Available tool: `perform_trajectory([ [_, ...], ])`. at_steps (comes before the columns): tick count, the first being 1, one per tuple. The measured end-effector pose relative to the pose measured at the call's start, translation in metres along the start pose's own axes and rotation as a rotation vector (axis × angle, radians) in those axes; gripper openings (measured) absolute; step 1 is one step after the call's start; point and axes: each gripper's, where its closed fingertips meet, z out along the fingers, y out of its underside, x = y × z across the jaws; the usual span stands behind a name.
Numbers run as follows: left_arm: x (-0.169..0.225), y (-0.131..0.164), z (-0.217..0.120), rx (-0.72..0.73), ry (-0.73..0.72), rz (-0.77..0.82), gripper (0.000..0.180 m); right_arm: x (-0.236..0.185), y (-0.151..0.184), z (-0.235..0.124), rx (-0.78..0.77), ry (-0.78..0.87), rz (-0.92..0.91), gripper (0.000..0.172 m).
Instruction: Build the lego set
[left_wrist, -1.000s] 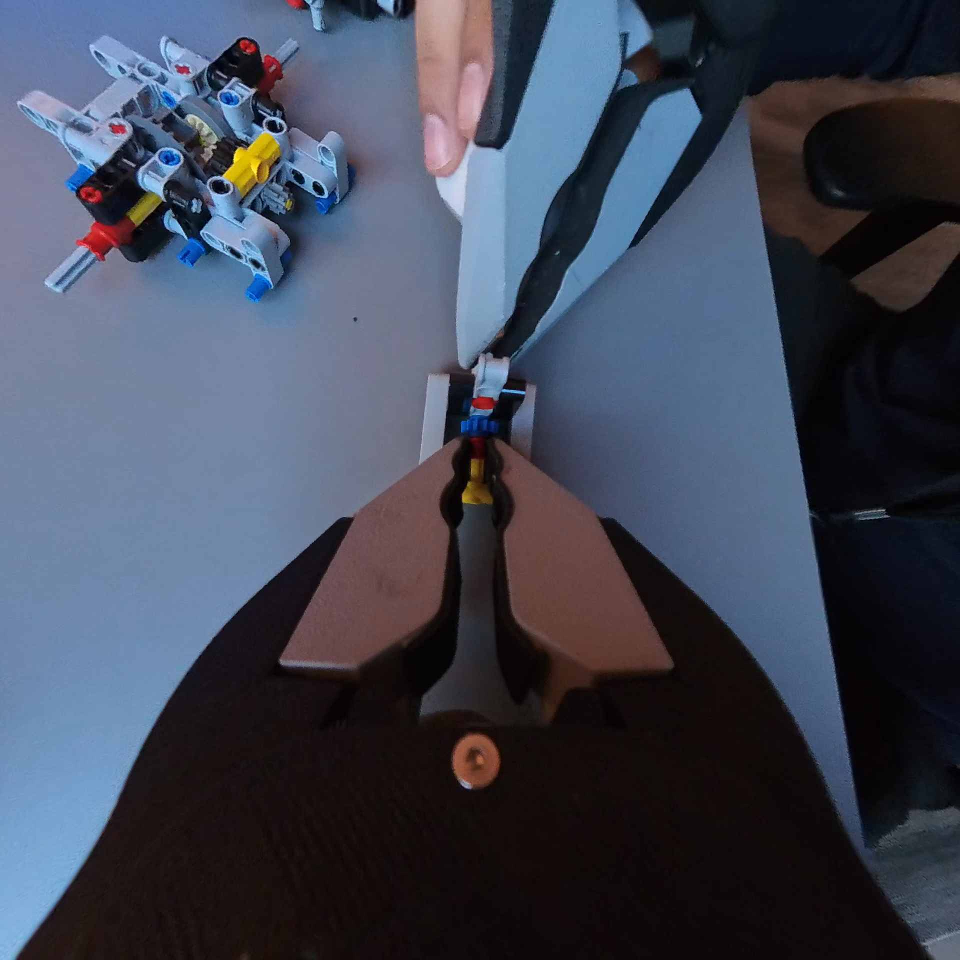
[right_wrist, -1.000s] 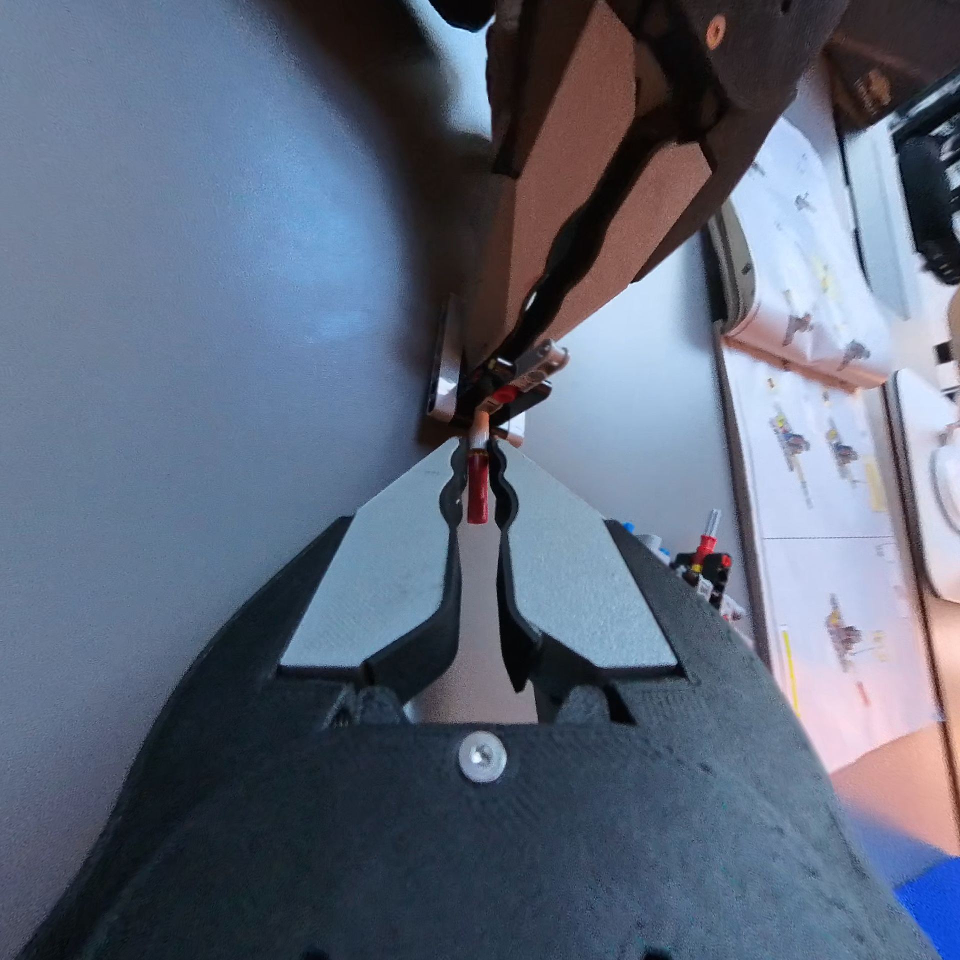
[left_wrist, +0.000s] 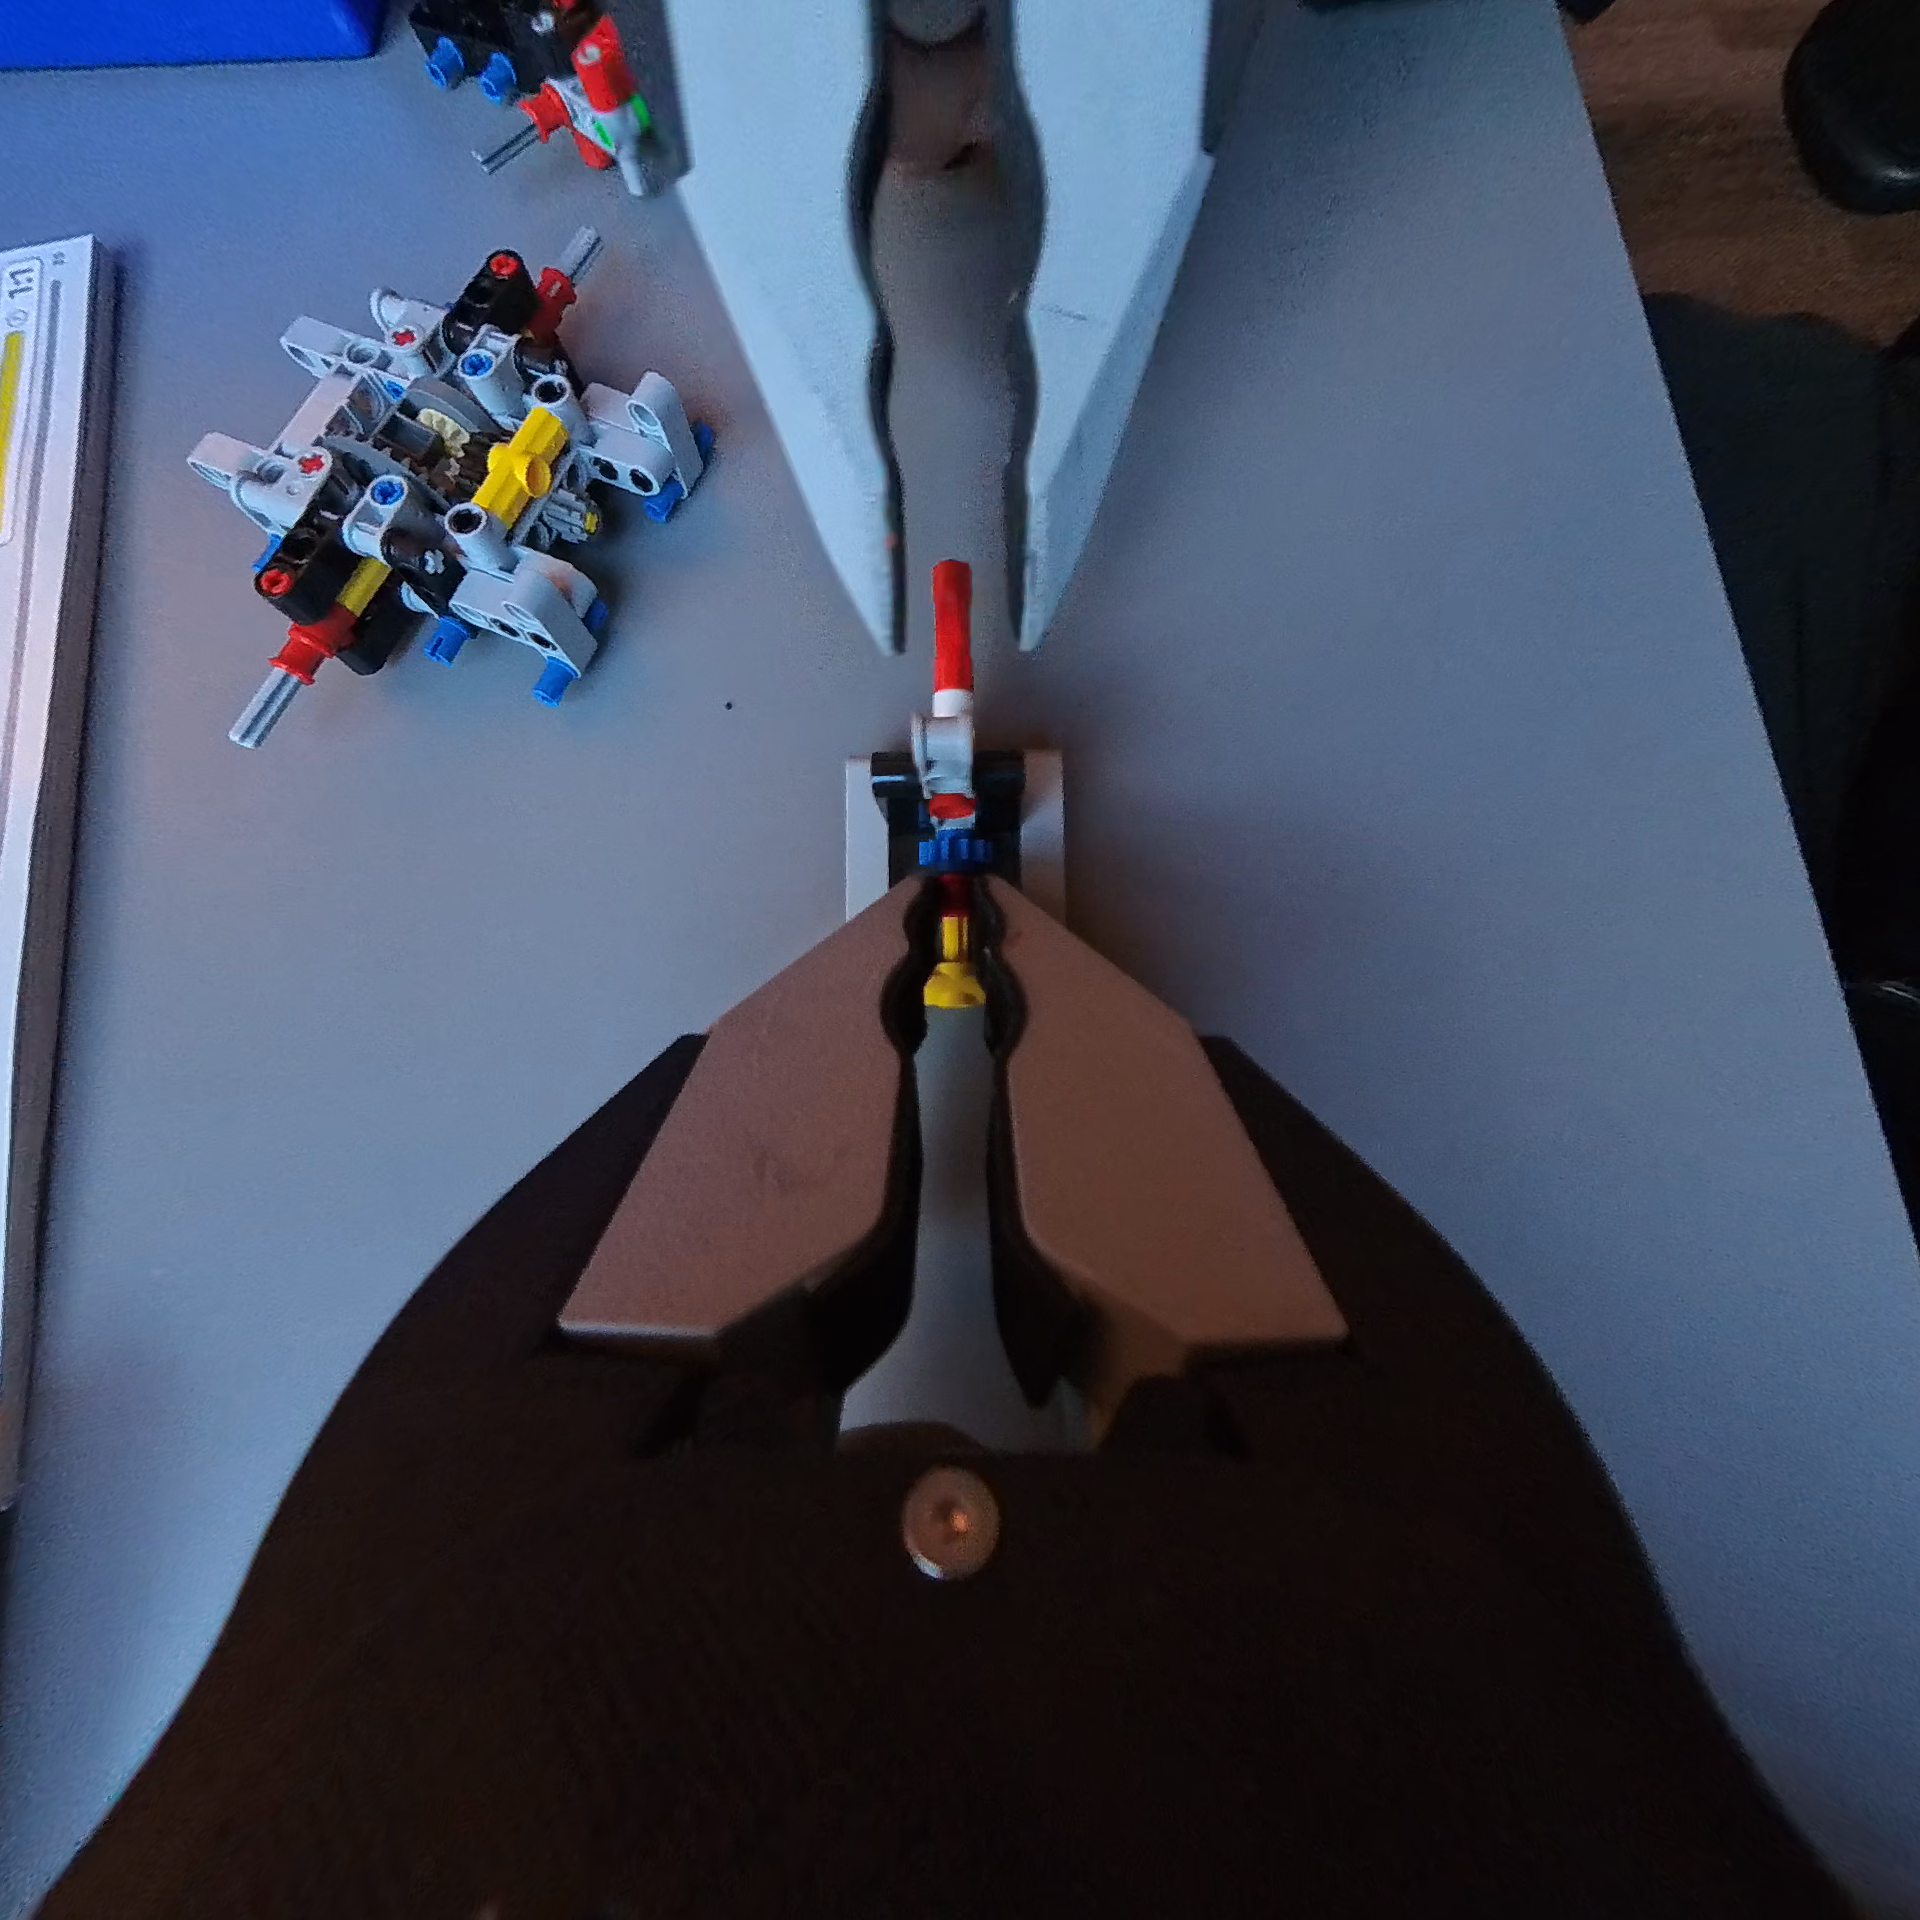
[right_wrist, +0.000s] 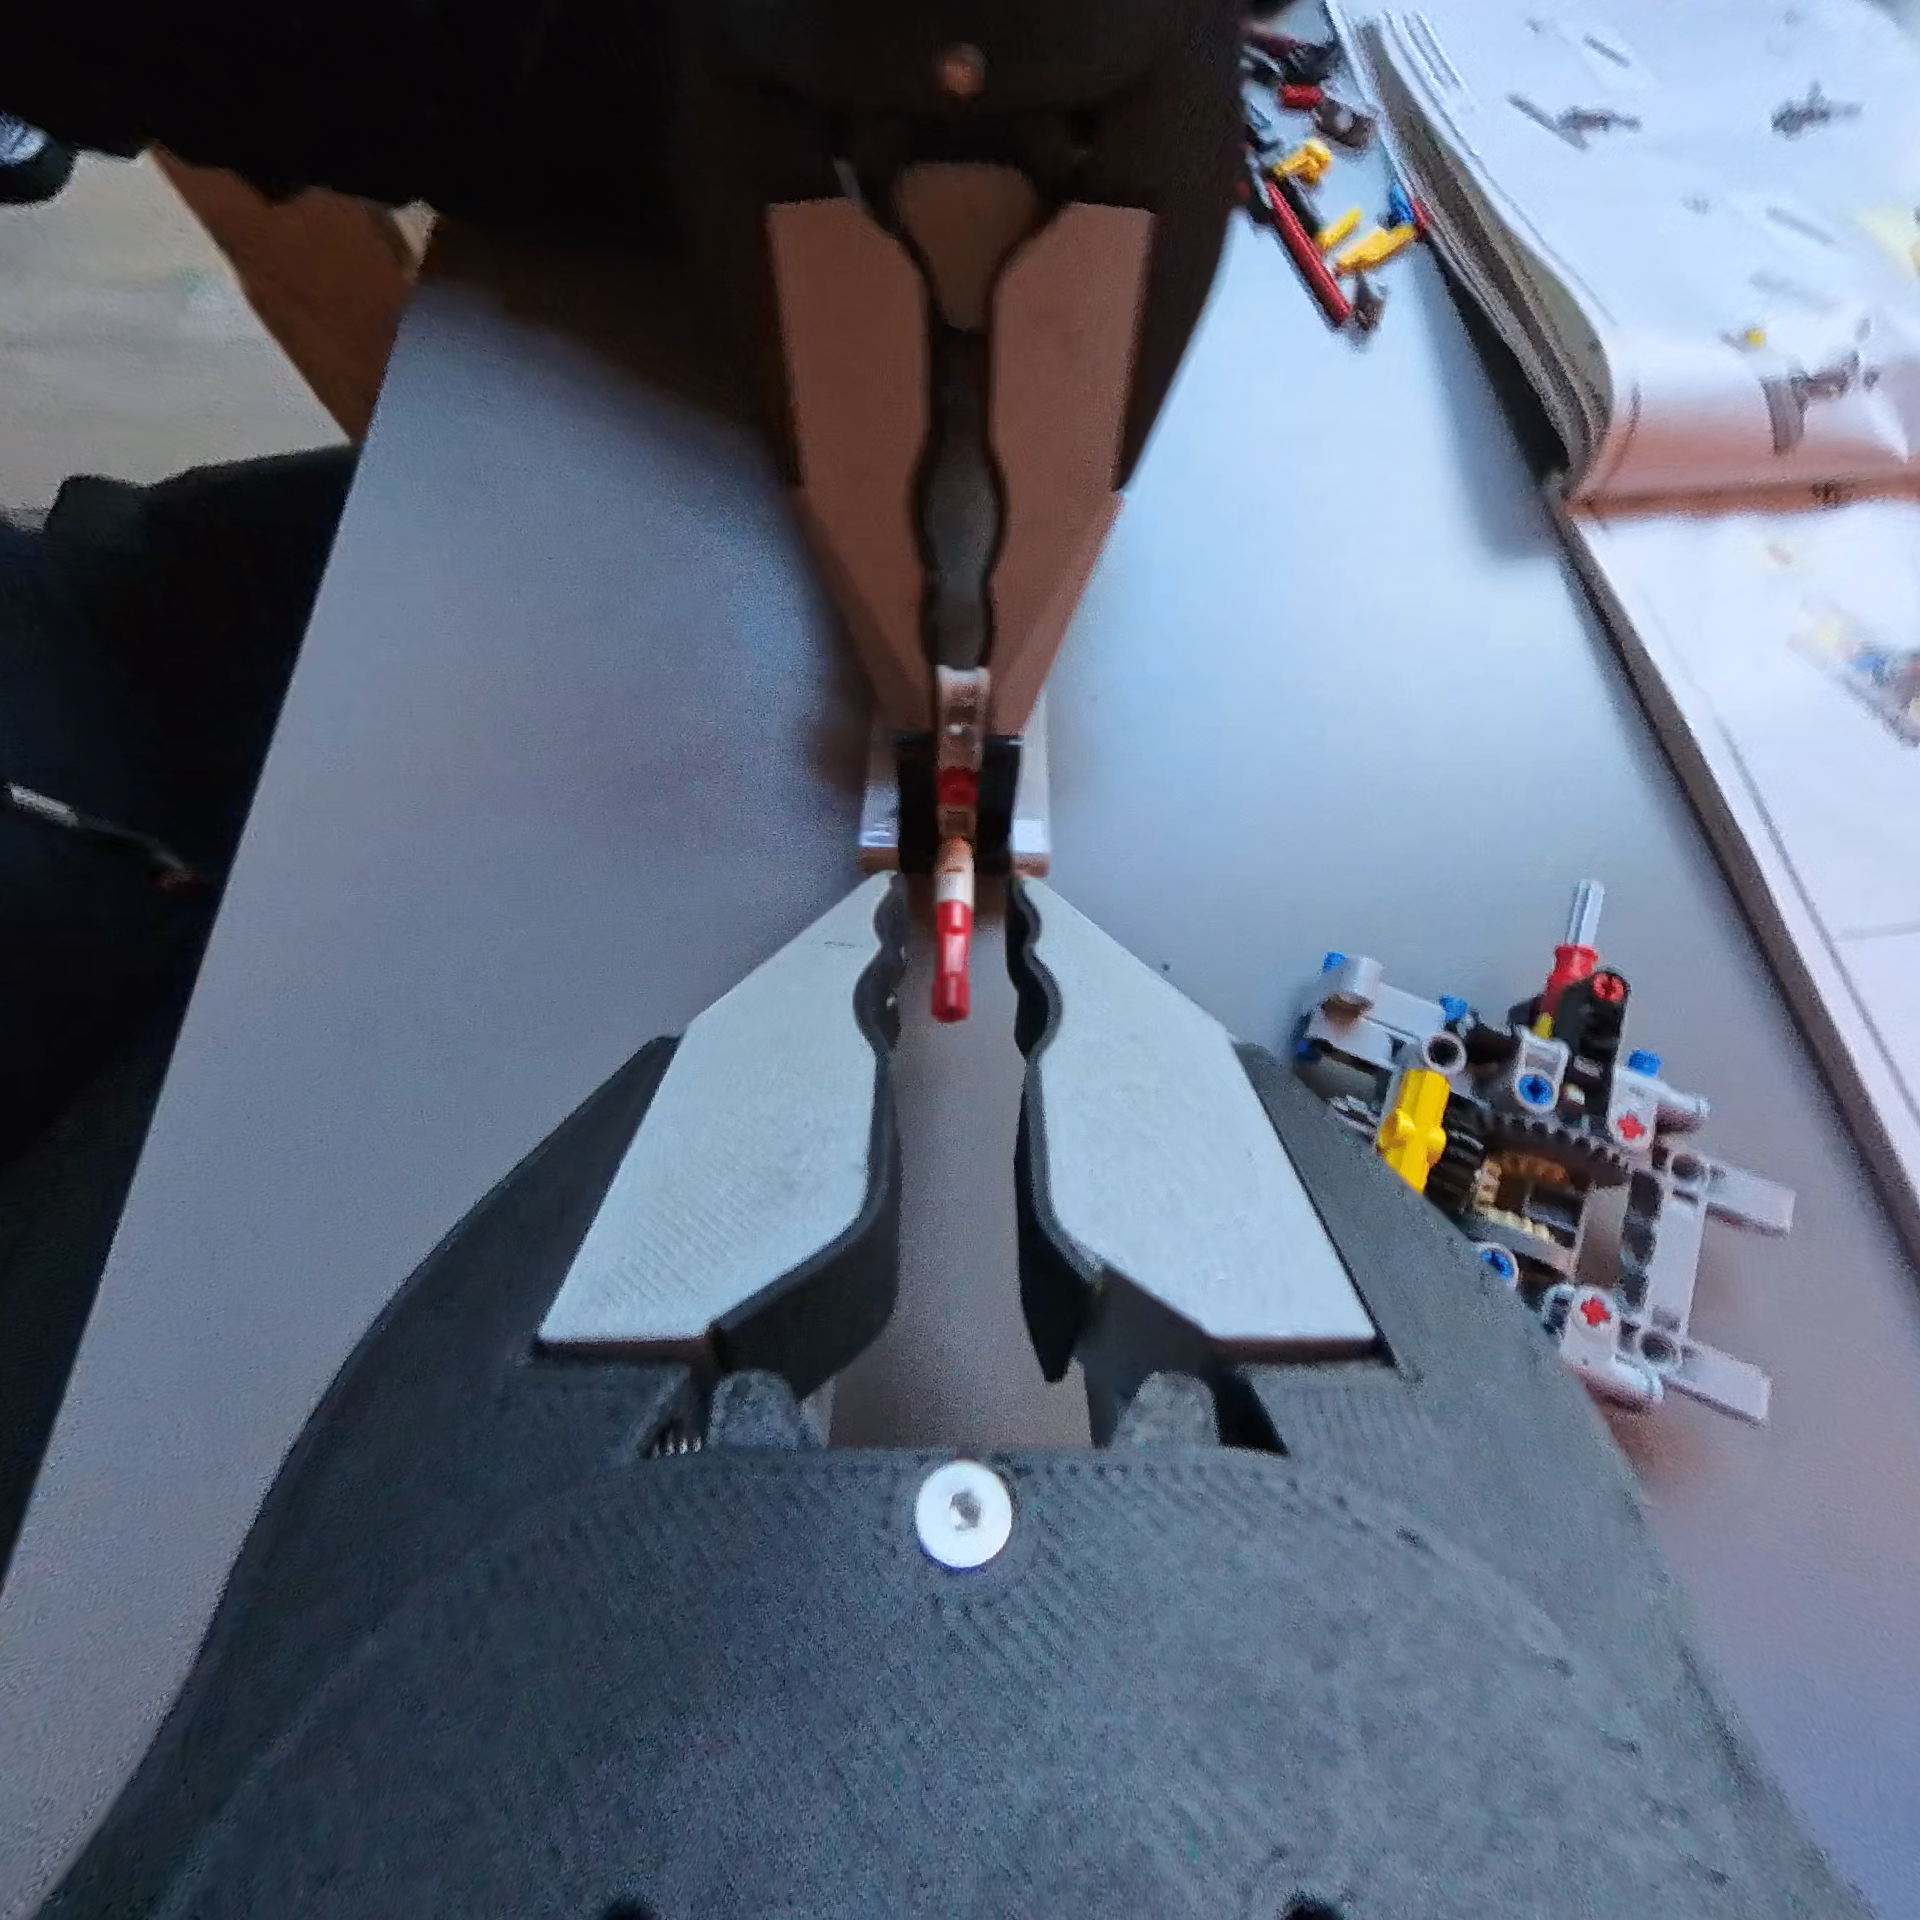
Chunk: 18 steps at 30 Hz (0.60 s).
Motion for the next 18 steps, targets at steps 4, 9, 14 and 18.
perform_trajectory([
  [4,0.001,0.0,0.0,0.013,0.017,-0.015,0.002,0.001,0.003,0.003,-0.053,0.104,-0.166,0.012],
  [9,0.001,0.0,0.0,0.011,0.016,-0.012,0.002,-0.001,0.014,0.015,-0.146,0.145,-0.268,0.011],
  [14,0.003,-0.001,0.001,0.009,0.02,-0.007,0.003,-0.001,0.011,0.017,-0.134,0.156,-0.279,0.004],
  [18,0.003,-0.001,0.001,0.009,0.019,-0.006,0.002,-0.001,0.012,0.017,-0.135,0.149,-0.26,0.004],
])
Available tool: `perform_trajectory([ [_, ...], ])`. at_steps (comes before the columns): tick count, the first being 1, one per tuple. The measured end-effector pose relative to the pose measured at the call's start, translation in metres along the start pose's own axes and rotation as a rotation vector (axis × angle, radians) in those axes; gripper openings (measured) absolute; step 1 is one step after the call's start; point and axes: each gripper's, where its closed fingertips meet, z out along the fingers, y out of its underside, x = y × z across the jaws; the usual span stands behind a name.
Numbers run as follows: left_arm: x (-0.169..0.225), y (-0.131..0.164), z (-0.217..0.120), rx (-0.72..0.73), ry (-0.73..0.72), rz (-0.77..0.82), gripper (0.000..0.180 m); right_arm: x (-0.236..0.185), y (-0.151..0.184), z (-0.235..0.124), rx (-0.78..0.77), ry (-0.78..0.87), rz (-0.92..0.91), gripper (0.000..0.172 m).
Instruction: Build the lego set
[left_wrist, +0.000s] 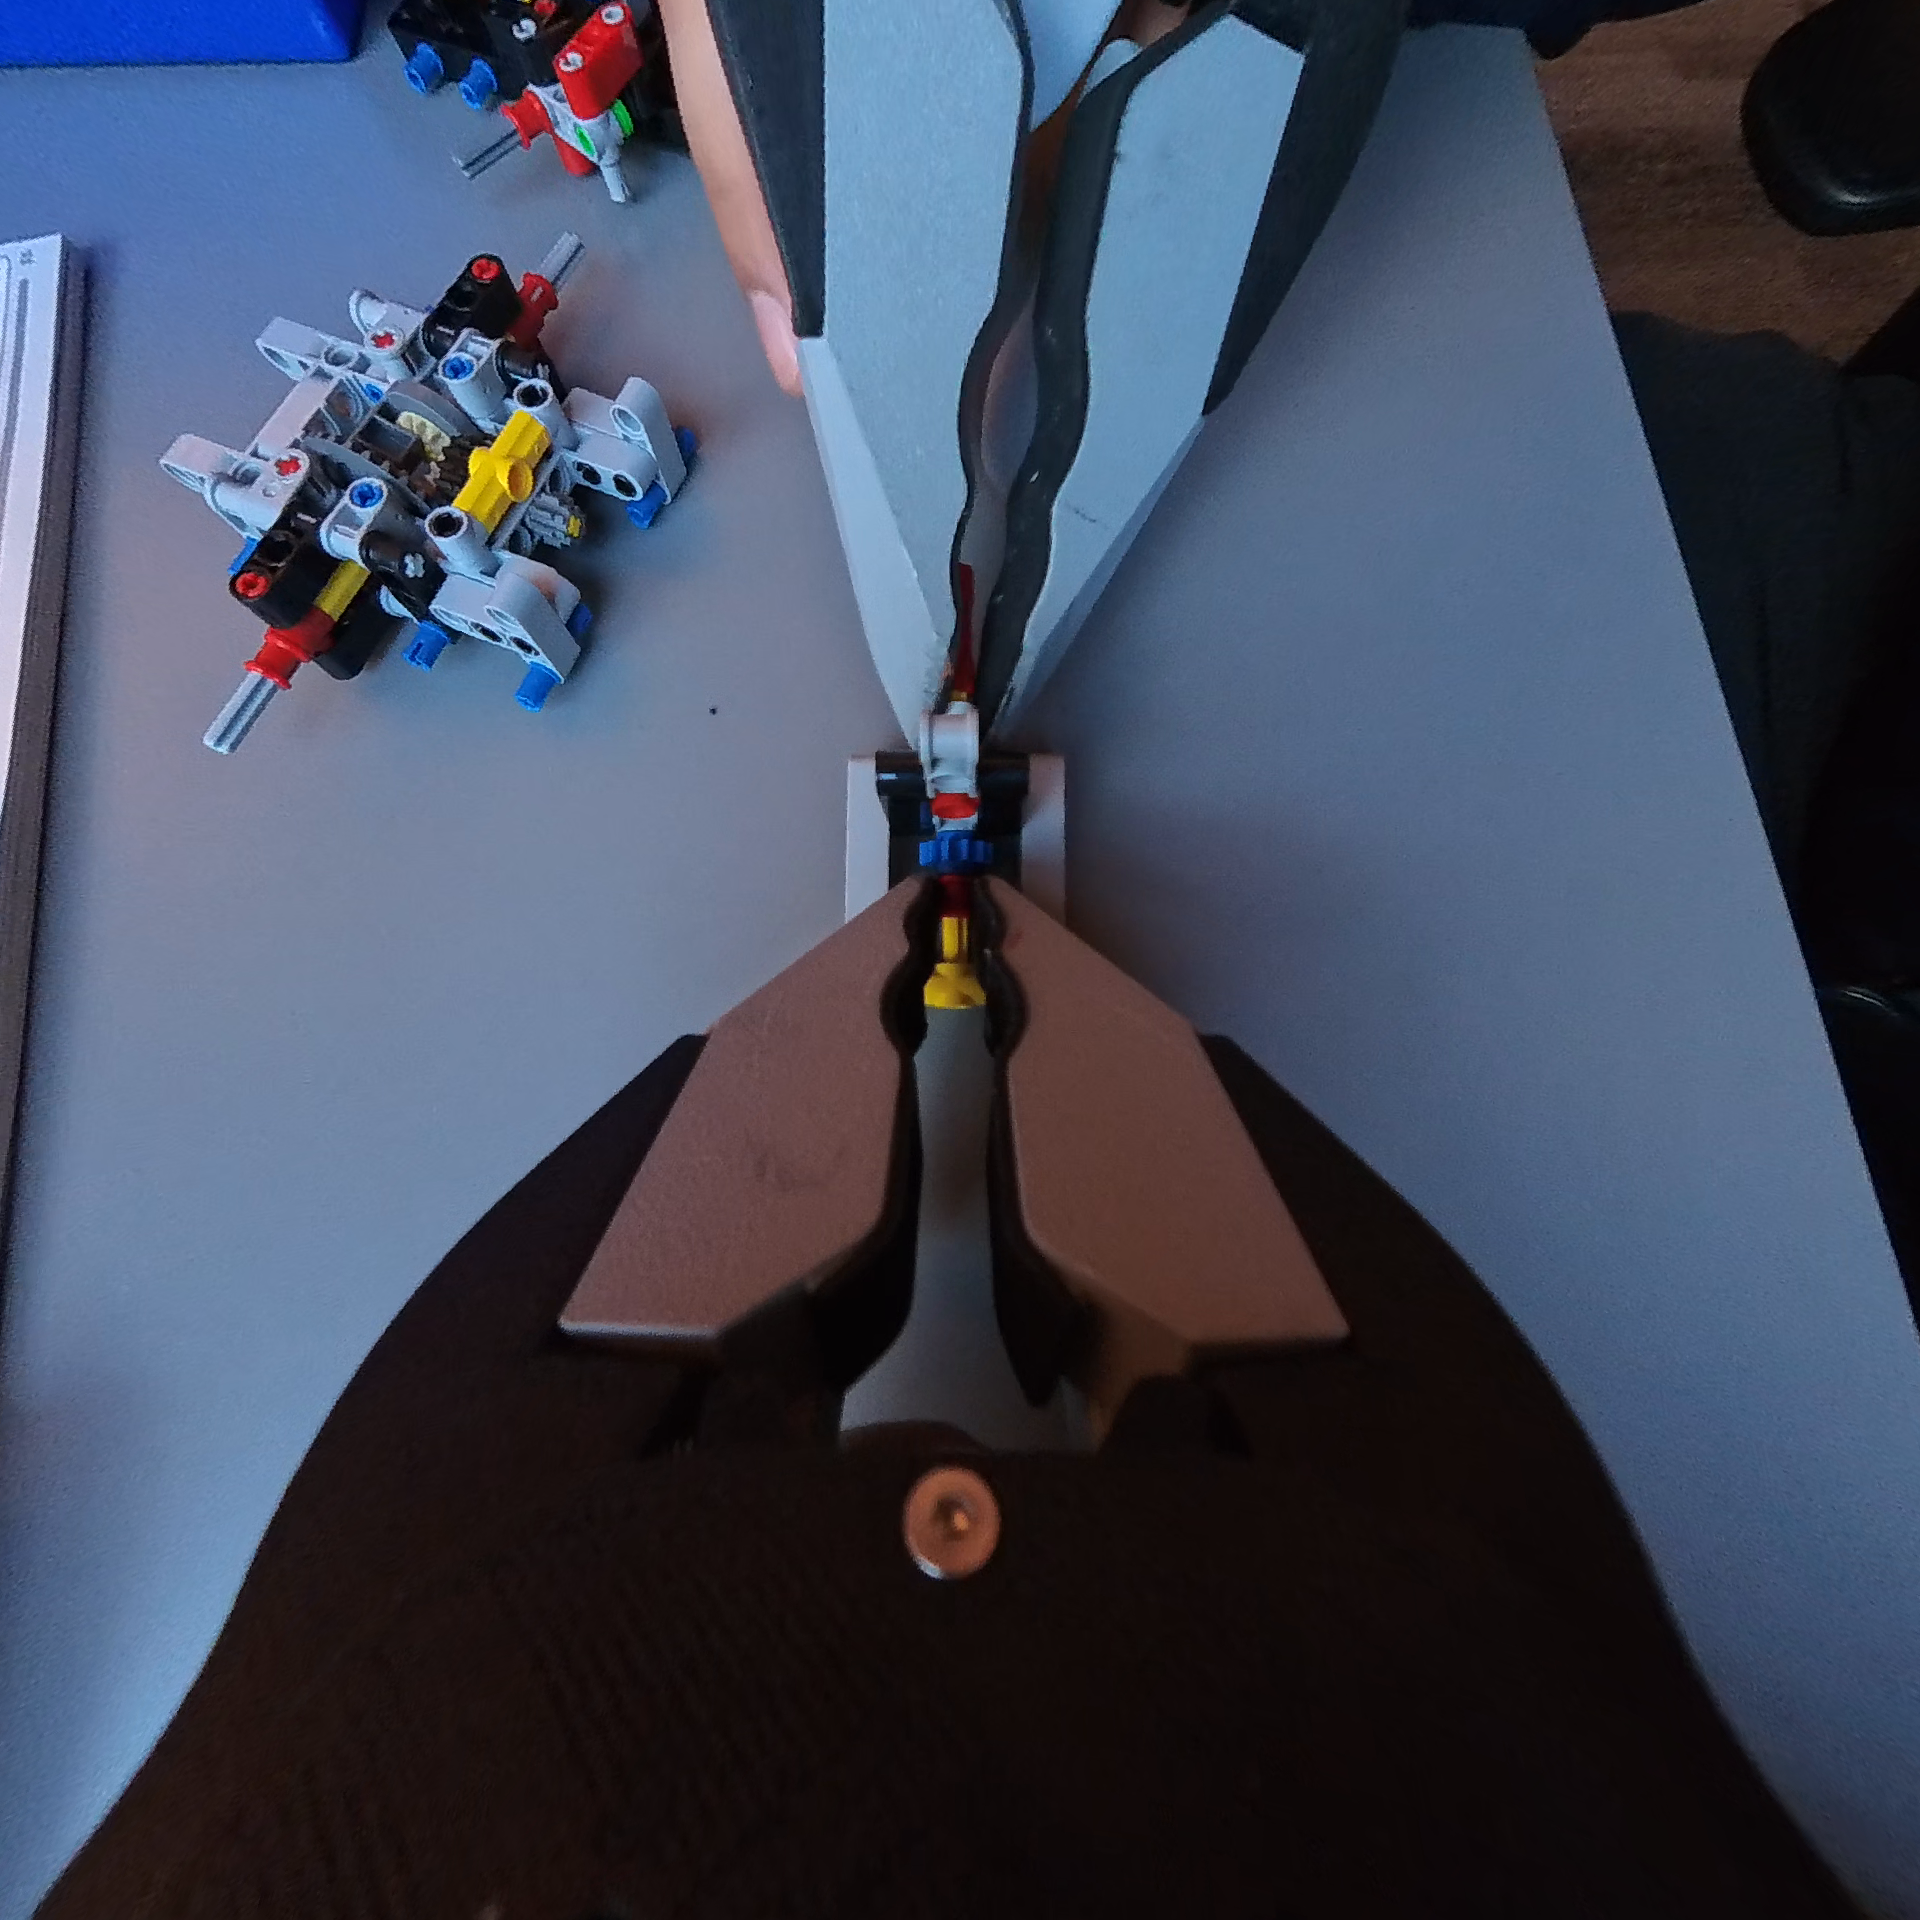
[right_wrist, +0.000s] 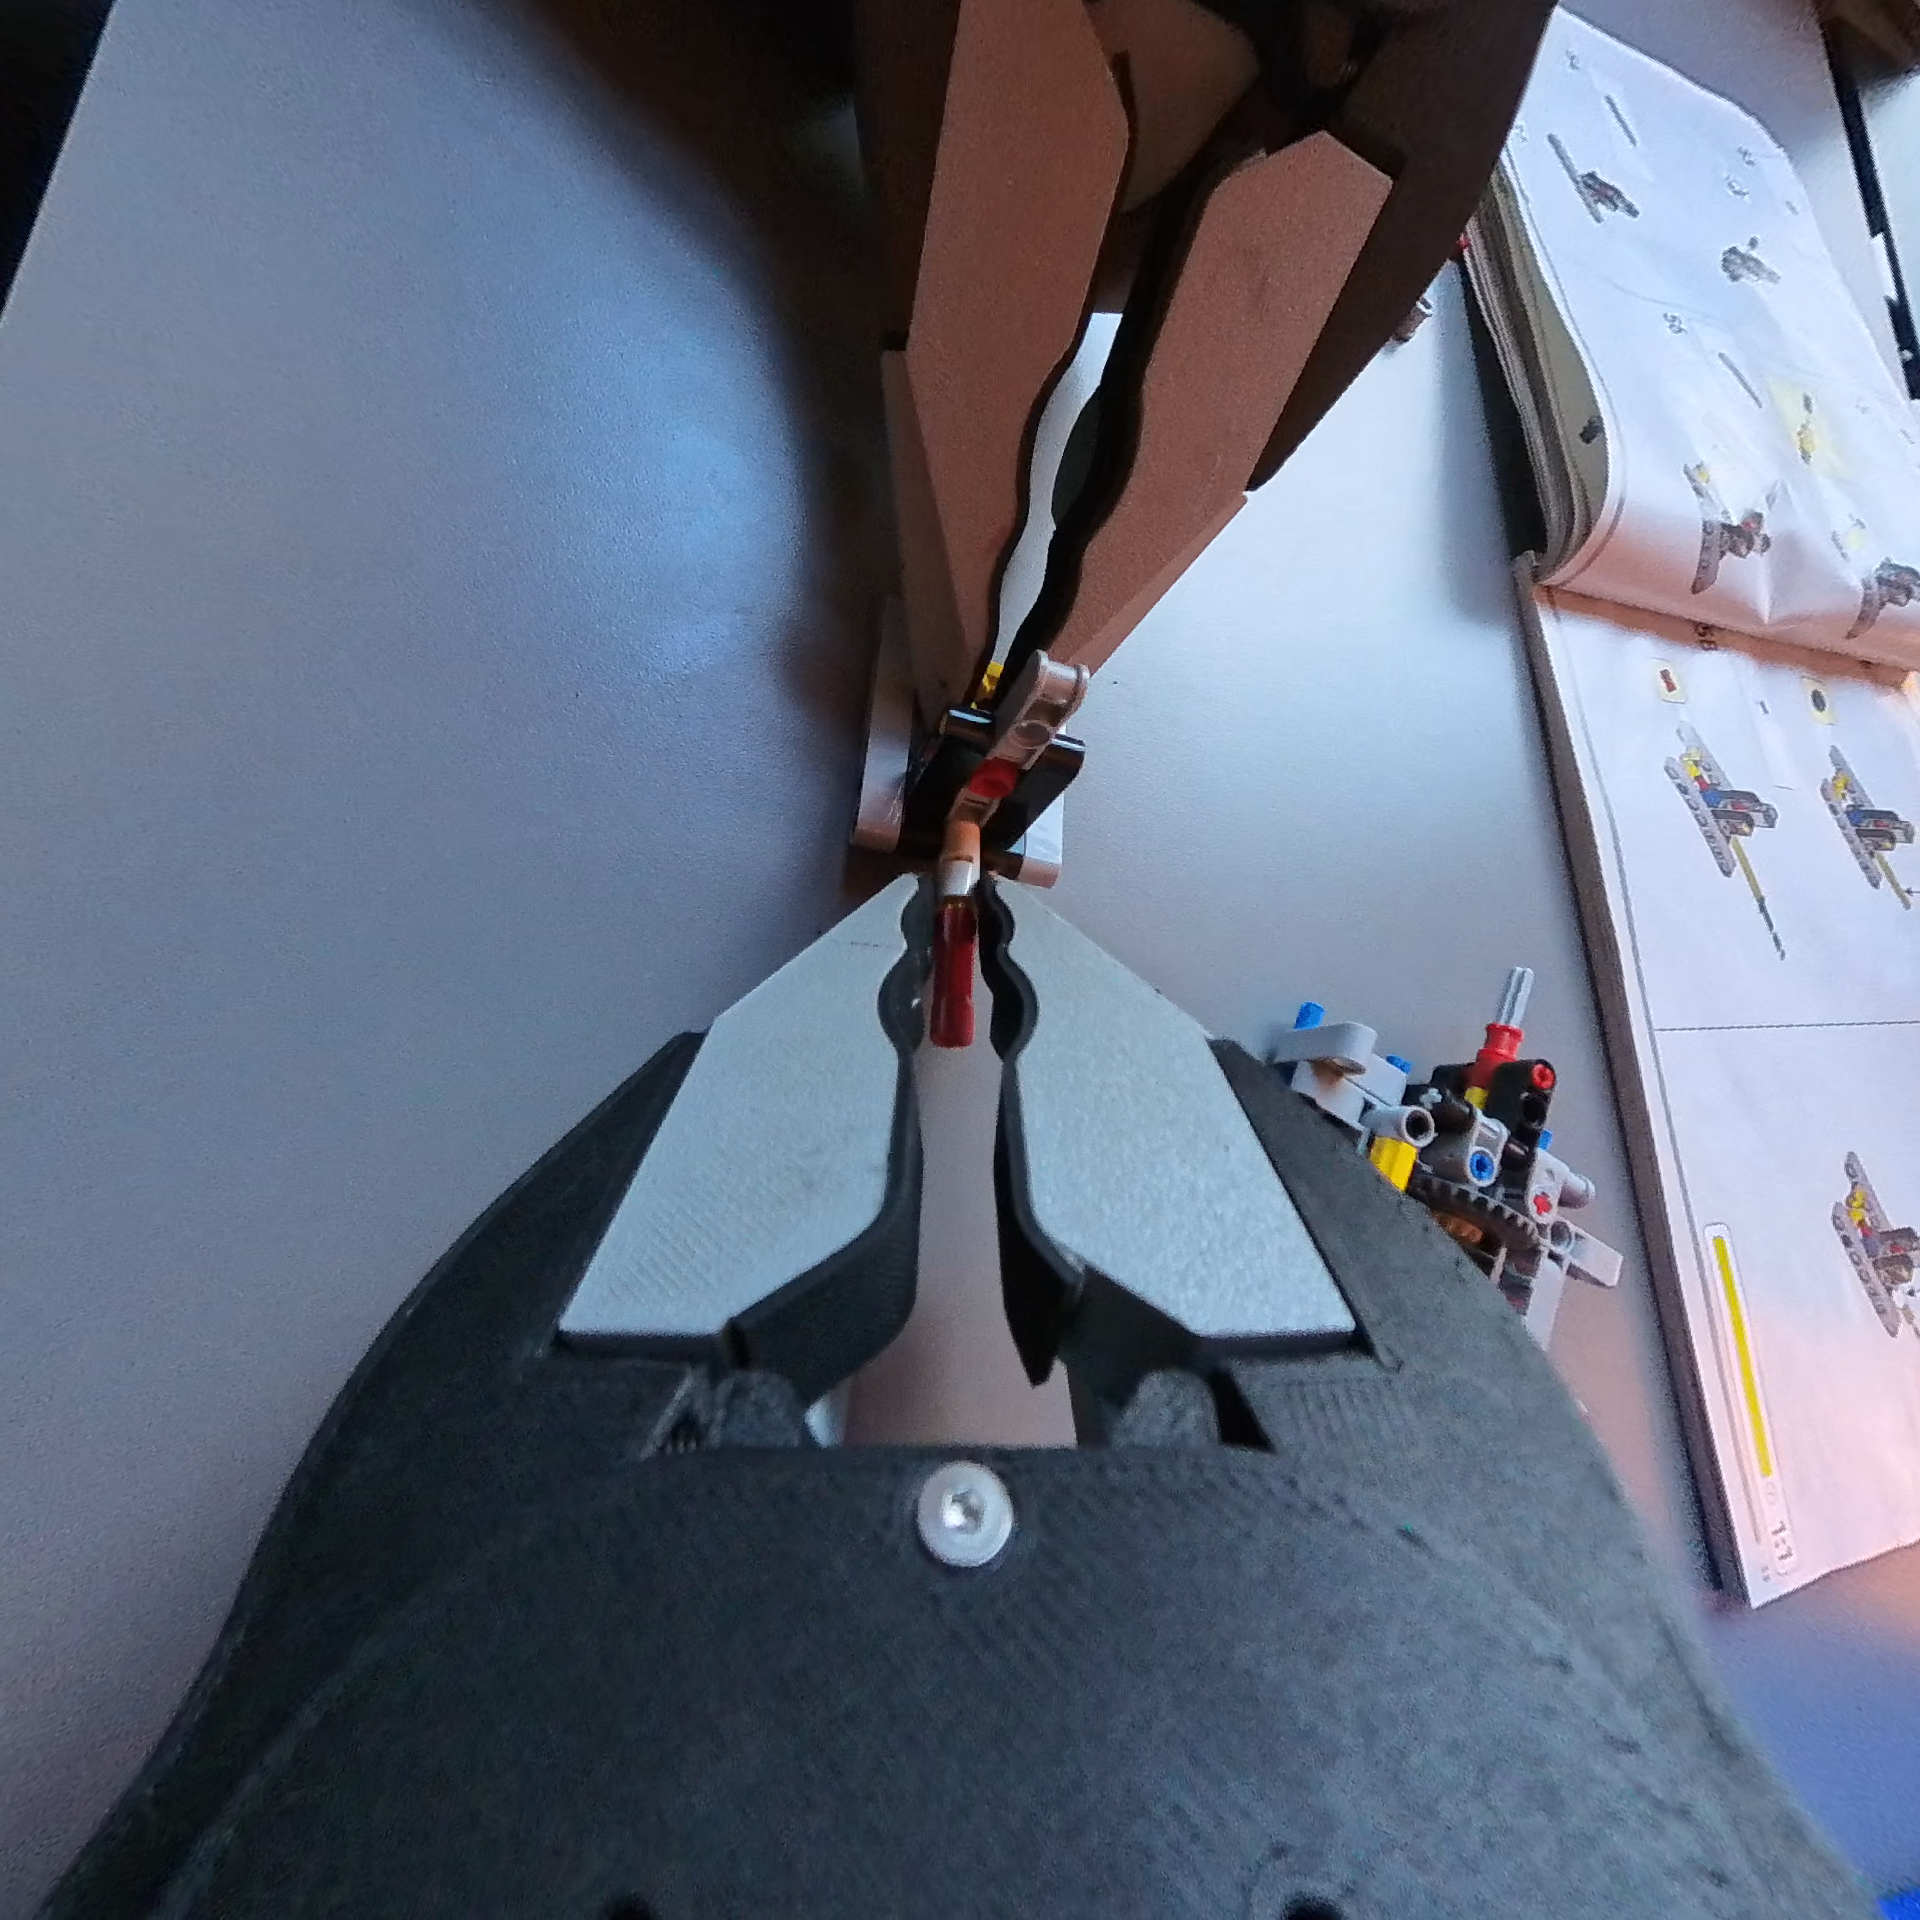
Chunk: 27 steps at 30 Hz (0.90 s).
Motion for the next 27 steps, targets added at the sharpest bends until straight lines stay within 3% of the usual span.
perform_trajectory([
  [15,0.0,0.0,0.0,-0.004,-0.002,0.004,0.003,0.001,0.002,0.001,0.027,-0.11,0.206,0.008],
  [24,0.001,0.001,0.0,-0.003,0.0,0.002,0.002,0.004,-0.003,-0.002,0.034,-0.012,0.069,0.013],
  [27,0.001,0.001,0.0,-0.001,0.003,0.0,0.002,0.006,-0.008,-0.006,0.052,0.036,0.003,0.003],
])
